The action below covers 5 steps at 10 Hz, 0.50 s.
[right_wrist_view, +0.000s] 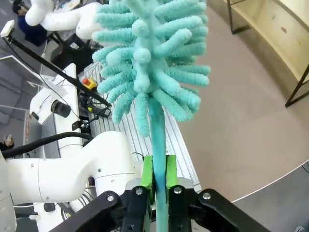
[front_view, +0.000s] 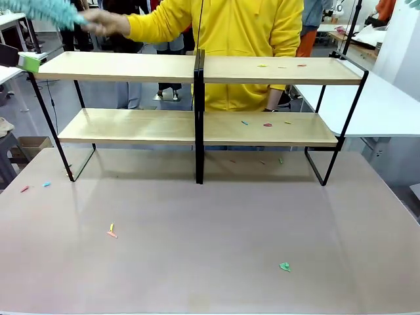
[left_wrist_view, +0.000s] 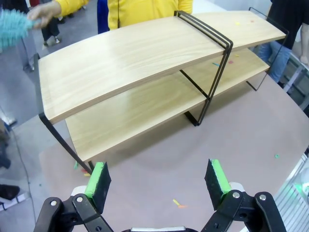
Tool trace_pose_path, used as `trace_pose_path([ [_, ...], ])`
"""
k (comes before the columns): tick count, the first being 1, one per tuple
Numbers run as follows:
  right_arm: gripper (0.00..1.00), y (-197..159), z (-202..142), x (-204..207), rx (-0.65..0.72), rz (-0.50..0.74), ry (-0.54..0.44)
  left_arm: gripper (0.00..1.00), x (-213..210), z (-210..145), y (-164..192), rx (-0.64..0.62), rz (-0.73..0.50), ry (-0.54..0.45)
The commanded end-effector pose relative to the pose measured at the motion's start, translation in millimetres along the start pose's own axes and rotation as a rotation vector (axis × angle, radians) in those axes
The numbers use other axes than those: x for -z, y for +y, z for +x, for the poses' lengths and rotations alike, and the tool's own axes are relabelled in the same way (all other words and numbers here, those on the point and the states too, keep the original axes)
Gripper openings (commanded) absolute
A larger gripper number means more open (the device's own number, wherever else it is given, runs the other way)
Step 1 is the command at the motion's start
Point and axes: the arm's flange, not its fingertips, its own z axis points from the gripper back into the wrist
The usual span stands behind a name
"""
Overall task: Clean the shelves.
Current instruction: Clean a randomly selected level of the Shelf with the Duster, then clean another randomly selected level of the Shelf with the Duster.
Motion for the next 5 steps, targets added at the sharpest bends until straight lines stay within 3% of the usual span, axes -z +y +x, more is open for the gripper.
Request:
trace_pose_path([
  [1, 0.12, 5.4, 1.4, 0.7, 0.007, 0.007, -0.024, 1.0, -0.6, 0.2, 0.3, 0.001, 0.0, -0.002],
  [5, 0.12, 5.4, 1.4, 0.7, 0.007, 0.007, -0.024, 1.0, -0.6, 0.2, 0.3, 0.001, 0.0, -0.002],
])
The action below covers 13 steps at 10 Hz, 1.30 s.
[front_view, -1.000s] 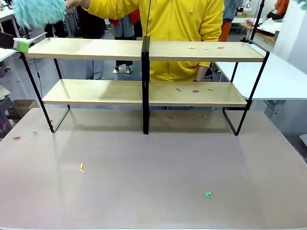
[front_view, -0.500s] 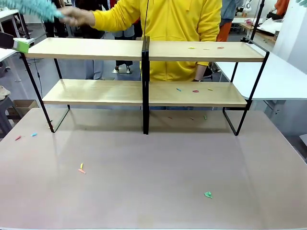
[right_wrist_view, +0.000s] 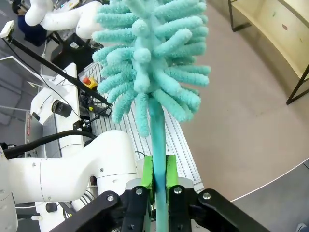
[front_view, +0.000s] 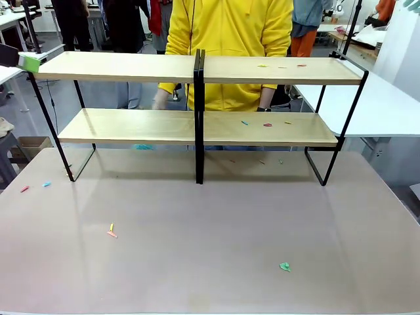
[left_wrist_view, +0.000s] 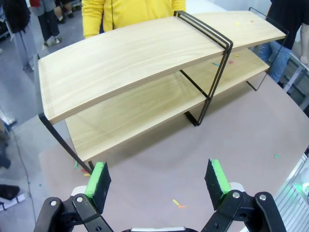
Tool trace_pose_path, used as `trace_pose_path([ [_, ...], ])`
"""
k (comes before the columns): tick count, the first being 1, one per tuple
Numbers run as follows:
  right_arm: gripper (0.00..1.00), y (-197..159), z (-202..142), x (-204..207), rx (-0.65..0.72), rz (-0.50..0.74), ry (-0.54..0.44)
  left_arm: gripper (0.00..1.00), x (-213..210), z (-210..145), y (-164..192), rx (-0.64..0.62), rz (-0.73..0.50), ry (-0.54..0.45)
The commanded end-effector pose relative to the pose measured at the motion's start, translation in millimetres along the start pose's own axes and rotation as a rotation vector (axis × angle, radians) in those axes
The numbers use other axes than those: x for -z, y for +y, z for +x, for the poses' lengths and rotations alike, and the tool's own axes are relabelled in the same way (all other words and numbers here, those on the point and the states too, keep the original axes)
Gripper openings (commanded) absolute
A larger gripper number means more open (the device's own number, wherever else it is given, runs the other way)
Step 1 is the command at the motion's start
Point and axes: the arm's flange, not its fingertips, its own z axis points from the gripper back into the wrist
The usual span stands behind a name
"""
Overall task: Clean the shelves.
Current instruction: Clean another randomly selected level of the Shelf with the Duster.
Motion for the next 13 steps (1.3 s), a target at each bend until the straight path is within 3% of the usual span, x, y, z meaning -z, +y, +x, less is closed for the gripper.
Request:
trace_pose_path([
  [1, 0.12, 3, 2, 1, -0.006, 0.011, -0.028, 1.0, -1, 0, 0, 0.001, 0.0, -0.002],
  [3, 0.12, 0, 0, 0, 0.001, 0.0, 0.0, 1.0, -1, 0, 0, 0.001, 0.0, -0.002],
  [4, 0.12, -4, 7, 43, 0.06, 0.036, 0.201, 1.0, -1, 0, 0, 0.001, 0.0, -0.002],
  [5, 0.12, -15, 11, 97, 0.057, 0.101, 0.322, 1.0, -1, 0, 0, 0.001, 0.0, -0.002],
  [7, 0.12, -43, 8, 200, 0.121, 0.105, 0.438, 1.0, -1, 0, 0, 0.001, 0.0, -0.002],
  [8, 0.12, -47, 1, 230, 0.176, 0.022, 0.488, 1.0, -1, 0, 0, 0.001, 0.0, -0.002],
  [9, 0.12, -36, -10, 203, 0.201, -0.066, 0.519, 1.0, -1, 0, 0, 0.001, 0.0, -0.002],
  [10, 0.12, -49, 6, 204, 0.139, 0.094, 0.448, 1.0, -1, 0, 0, 0.001, 0.0, -0.002],
  [11, 0.12, -53, -4, 231, 0.171, 0.039, 0.494, 1.0, -1, 0, 0, 0.001, 0.0, -0.002],
  [12, 0.12, -69, 17, 253, 0.325, -0.023, 0.577, 1.0, -1, 0, 0, 0.001, 0.0, -0.002],
  [13, 0.12, -95, 35, 289, 0.336, -0.007, 0.646, 1.0, -1, 0, 0, 0.001, 0.0, -0.002],
])
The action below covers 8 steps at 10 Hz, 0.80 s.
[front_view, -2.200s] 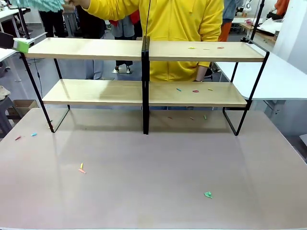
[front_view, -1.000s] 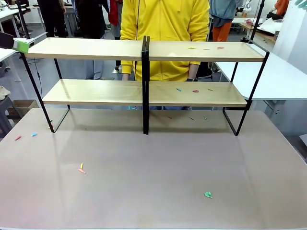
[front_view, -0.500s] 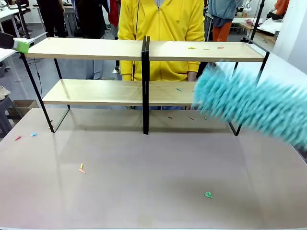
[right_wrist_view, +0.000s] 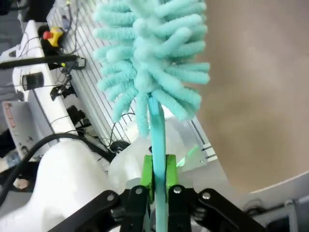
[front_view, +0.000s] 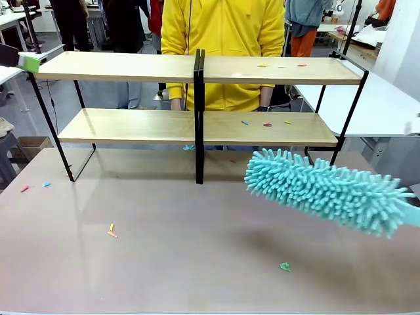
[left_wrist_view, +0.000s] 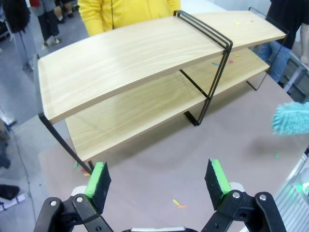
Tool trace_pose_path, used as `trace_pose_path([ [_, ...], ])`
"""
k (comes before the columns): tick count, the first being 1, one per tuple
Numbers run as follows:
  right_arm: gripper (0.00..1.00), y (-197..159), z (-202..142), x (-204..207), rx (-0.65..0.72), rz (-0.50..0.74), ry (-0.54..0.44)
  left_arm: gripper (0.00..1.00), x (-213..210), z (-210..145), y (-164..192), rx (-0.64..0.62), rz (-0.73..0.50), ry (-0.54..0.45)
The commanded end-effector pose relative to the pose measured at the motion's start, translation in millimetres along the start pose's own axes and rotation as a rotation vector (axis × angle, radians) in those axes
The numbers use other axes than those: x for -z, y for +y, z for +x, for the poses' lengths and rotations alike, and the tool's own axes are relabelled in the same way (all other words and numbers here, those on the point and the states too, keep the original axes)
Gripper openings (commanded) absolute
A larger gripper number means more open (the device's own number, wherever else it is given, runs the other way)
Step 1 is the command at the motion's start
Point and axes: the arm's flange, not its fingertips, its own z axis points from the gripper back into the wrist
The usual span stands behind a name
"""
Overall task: Clean the shelves.
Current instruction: Clean another randomly selected level of the Shelf with the Duster.
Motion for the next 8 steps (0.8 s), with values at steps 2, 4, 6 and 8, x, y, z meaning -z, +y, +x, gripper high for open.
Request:
trace_pose_path([
  [2, 0.12, -52, 113, 45, 0.113, -0.001, 0.081, 1.0, -1, 0, 0, 0.001, 0.0, -0.002],
  [4, 0.12, -77, 149, 71, 0.332, -0.117, 0.036, 1.0, -1, 0, 0, 0.001, 0.0, -0.002],
  [6, 0.12, -67, 137, 81, 0.201, -0.058, 0.074, 1.0, -1, 0, 0, 0.001, 0.0, -0.002],
  [8, 0.12, -78, 139, 82, 0.283, -0.103, 0.083, 1.0, -1, 0, 0, 0.001, 0.0, -0.002],
])
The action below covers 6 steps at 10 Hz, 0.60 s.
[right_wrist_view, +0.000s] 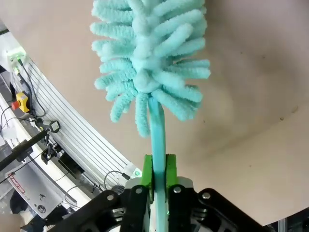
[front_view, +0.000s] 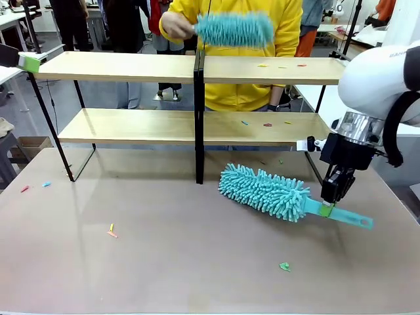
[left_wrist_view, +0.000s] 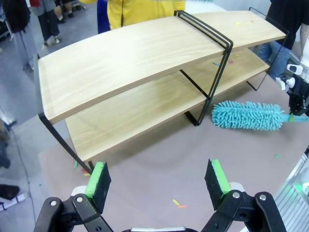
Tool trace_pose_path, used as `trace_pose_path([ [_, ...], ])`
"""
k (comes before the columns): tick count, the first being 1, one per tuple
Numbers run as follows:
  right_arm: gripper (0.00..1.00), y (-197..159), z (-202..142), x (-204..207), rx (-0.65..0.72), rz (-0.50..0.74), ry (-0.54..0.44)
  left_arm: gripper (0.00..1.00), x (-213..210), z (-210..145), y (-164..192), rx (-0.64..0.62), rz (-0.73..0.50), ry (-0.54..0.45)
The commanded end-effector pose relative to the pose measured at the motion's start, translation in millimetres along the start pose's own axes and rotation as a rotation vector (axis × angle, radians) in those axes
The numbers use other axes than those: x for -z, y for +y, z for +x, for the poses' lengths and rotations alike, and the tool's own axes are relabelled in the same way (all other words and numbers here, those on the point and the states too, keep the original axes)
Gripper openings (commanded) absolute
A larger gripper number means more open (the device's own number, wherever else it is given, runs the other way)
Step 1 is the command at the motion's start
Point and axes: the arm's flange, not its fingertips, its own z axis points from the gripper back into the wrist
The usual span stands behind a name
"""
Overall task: Clean the shelves.
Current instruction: Clean another randomly selected level of the Shelf with the Duster.
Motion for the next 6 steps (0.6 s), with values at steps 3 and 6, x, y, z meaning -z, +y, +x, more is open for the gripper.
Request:
trace_pose_path([
  [3, 0.12, -5, 31, 1, -0.033, 0.017, -0.174, 1.0, -1, 0, 0, 0.001, 0.0, -0.003],
  [6, 0.12, -6, 64, 18, 0.082, -0.039, -0.23, 1.0, -1, 0, 0, 0.001, 0.0, -0.003],
])
